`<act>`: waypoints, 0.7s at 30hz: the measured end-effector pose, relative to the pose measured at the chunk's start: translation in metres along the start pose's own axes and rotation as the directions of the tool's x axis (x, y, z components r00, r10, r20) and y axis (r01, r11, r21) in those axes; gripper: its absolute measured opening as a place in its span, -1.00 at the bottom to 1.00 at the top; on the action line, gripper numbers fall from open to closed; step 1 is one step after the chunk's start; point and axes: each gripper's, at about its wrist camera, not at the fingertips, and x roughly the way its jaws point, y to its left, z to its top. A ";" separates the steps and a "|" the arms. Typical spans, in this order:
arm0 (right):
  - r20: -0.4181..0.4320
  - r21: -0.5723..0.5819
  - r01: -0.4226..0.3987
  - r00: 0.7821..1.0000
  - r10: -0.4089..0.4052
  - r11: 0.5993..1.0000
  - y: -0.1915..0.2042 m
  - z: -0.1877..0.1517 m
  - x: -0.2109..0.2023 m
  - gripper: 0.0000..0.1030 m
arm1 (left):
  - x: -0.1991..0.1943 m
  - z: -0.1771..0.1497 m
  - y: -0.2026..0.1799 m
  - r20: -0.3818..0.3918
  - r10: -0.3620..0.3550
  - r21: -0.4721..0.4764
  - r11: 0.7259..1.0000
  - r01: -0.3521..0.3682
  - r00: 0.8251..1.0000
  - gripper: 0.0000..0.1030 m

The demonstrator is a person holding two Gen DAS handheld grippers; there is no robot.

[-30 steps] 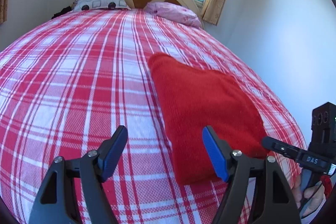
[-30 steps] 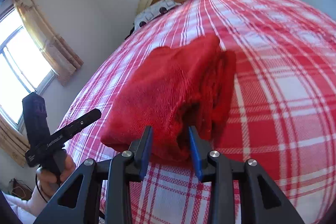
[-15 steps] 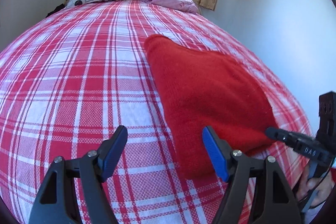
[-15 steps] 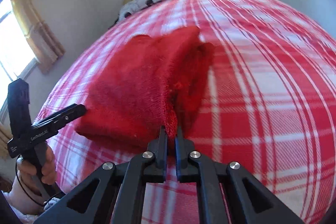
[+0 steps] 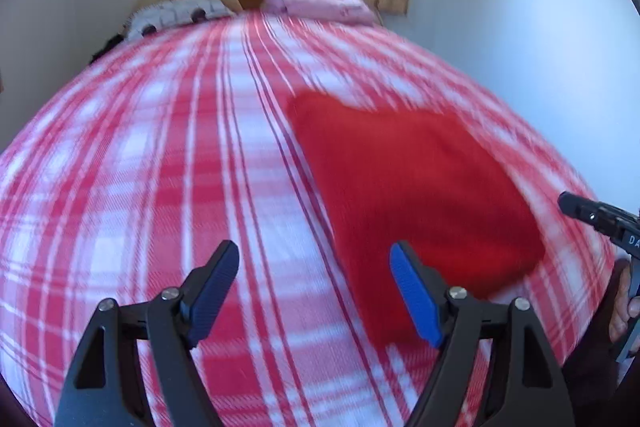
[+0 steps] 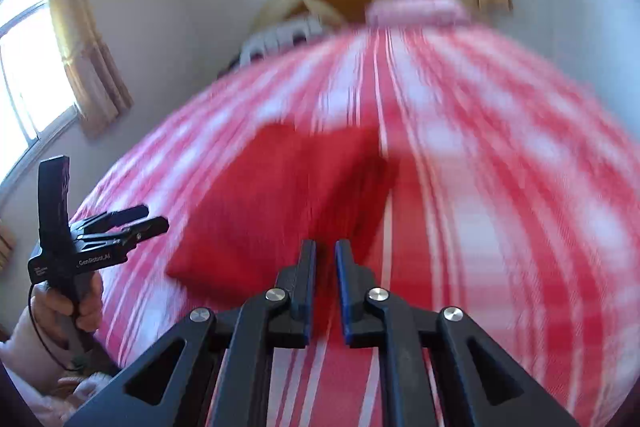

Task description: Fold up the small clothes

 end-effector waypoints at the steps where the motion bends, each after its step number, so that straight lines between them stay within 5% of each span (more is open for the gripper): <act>1: 0.017 -0.012 -0.004 1.000 0.004 1.000 0.001 0.013 0.004 -0.80 | 0.000 0.010 0.001 0.017 0.019 -0.003 1.000 -0.018 1.000 0.65; 7: -0.007 -0.081 0.007 1.000 -0.008 0.997 0.007 0.060 0.085 -0.80 | 0.048 0.054 -0.018 0.023 0.141 0.029 0.990 -0.141 0.990 0.65; 13: -0.143 -0.109 0.092 0.984 -0.107 0.990 -0.012 0.057 0.157 -0.81 | 0.095 0.059 -0.047 -0.040 0.138 0.071 0.988 -0.135 0.990 0.64; 17: -0.139 -0.154 0.200 0.965 -0.222 0.967 -0.019 0.038 0.154 -0.79 | 0.106 0.046 -0.065 -0.055 0.137 0.117 0.985 -0.130 0.989 0.65; 21: -0.116 -0.080 0.180 0.975 -0.188 0.981 -0.032 0.030 0.148 -0.74 | 0.104 0.042 -0.077 -0.005 0.183 0.168 0.969 -0.179 0.983 0.66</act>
